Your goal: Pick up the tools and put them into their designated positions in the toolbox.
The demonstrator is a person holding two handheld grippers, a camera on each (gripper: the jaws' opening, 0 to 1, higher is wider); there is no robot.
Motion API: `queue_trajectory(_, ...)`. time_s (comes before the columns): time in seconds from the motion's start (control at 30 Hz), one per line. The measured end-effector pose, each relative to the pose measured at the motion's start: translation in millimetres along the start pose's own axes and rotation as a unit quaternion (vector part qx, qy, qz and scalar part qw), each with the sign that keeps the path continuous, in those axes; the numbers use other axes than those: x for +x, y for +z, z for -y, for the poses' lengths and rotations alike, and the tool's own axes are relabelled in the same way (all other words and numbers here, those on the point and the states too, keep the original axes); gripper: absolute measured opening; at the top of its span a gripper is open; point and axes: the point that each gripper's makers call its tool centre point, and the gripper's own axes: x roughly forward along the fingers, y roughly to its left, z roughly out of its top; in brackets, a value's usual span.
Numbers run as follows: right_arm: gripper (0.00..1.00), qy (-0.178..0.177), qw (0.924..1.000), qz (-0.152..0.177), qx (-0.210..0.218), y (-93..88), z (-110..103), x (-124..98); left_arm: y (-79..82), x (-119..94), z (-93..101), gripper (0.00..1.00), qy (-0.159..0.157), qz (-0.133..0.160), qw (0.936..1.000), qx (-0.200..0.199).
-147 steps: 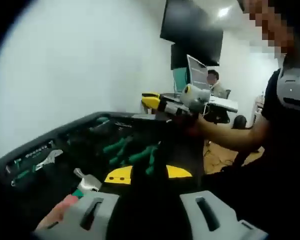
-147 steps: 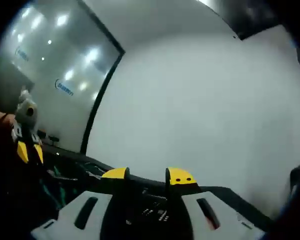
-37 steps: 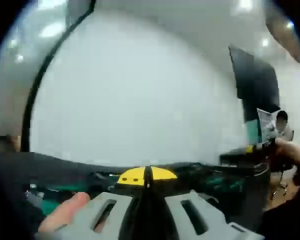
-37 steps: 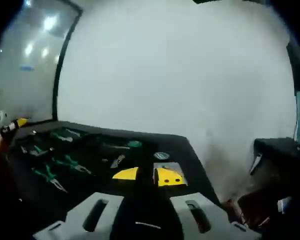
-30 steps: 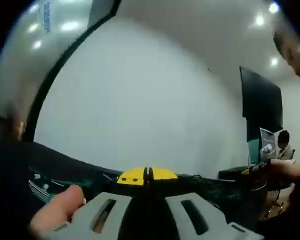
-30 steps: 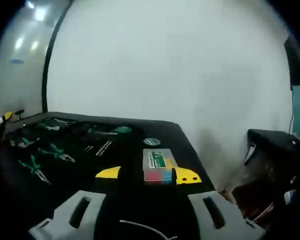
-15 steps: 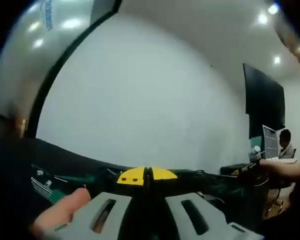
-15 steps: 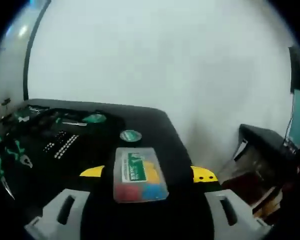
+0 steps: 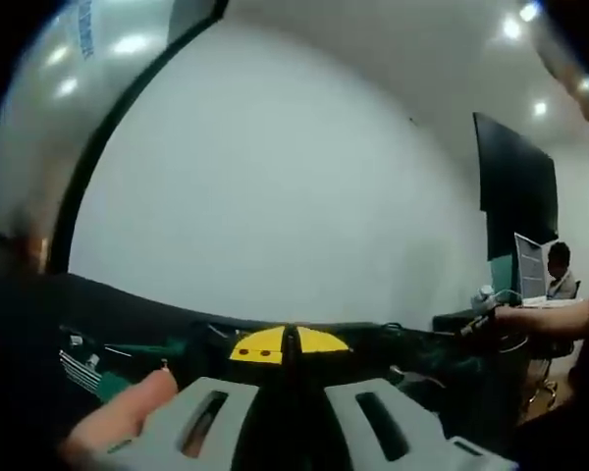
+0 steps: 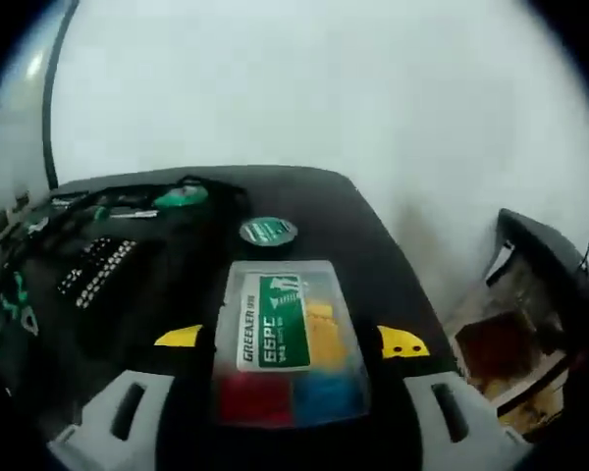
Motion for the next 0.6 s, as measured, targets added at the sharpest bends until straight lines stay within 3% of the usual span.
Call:
queue_trajectory(0.03, 0.59, 0.018, 0.9983, -0.002, 0.056, 1.6, -1.7, -1.9, -1.2, 0.6, 1.7, 0.04, -0.001, -0.003, 1.0000, 0.003)
queue_trajectory(0.07, 0.59, 0.027, 0.9960, 0.001, 0.085, 3.0, -0.7, -3.6, -3.1, 1.2, 3.6, 0.04, -0.003, -0.007, 0.9999, 0.008)
queue_trajectory(0.2, 0.59, 0.050, 0.9882, -0.006, 0.144, 6.9, 3.8, -7.9, -8.9, 2.9, 6.6, 0.04, -0.003, -0.021, 0.9995, 0.022)
queue_trajectory(0.23, 0.58, 0.061, 0.9848, -0.008, 0.162, 6.3, -0.8, -11.5, -10.8, 3.3, 6.8, 0.04, -0.002, -0.025, 0.9993, 0.026)
queue_trajectory(0.27, 0.55, 0.085, 0.9764, -0.013, 0.198, 8.1, -7.1, -15.2, -12.1, 3.6, 6.1, 0.04, -0.001, -0.028, 0.9992, 0.029)
queue_trajectory(0.3, 0.41, 0.107, 0.9672, -0.020, 0.230, 7.6, -14.5, -20.2, -13.8, 3.9, 5.8, 0.04, 0.001, -0.032, 0.9990, 0.032)
queue_trajectory(0.33, 0.21, 0.050, 0.9651, -0.022, 0.256, -1.8, 6.1, -25.3, -14.7, 4.1, 5.8, 0.04, 0.002, -0.034, 0.9988, 0.036)
queue_trajectory(0.37, 0.13, 0.058, 0.9655, -0.024, 0.253, -2.6, 9.0, -28.7, -15.6, 4.3, 5.9, 0.04, 0.003, -0.036, 0.9986, 0.039)
queue_trajectory(0.4, 0.13, 0.093, 0.9609, -0.033, 0.259, -17.7, -13.2, -40.5, -16.8, 4.6, 5.8, 0.04, 0.004, -0.038, 0.9984, 0.042)
queue_trajectory(0.43, 0.13, 0.108, 0.9612, -0.042, 0.250, -24.5, -20.5, -43.3, -17.9, 4.9, 5.2, 0.04, 0.005, -0.041, 0.9982, 0.044)
queue_trajectory(0.47, 0.14, 0.119, 0.9594, -0.036, 0.253, -35.9, -42.1, -63.4, -19.7, 5.3, 5.4, 0.04, 0.006, -0.045, 0.9978, 0.048)
queue_trajectory(0.5, 0.15, 0.121, 0.9572, -0.036, 0.261, -39.2, -48.4, -69.9, -20.9, 5.4, 5.7, 0.04, 0.006, -0.047, 0.9976, 0.050)
queue_trajectory(0.53, 0.18, 0.113, 0.9444, -0.063, 0.302, -28.6, -36.4, -52.6, -22.6, 5.8, 6.1, 0.04, 0.007, -0.051, 0.9972, 0.054)
queue_trajectory(0.57, 0.18, 0.109, 0.9436, -0.063, 0.306, -25.7, -33.0, -48.6, -23.9, 6.1, 6.2, 0.04, 0.008, -0.055, 0.9969, 0.057)
queue_trajectory(0.6, 0.18, 0.106, 0.9361, -0.096, 0.321, -28.6, -33.5, -44.9, -25.6, 6.3, 6.3, 0.04, 0.009, -0.059, 0.9965, 0.060)
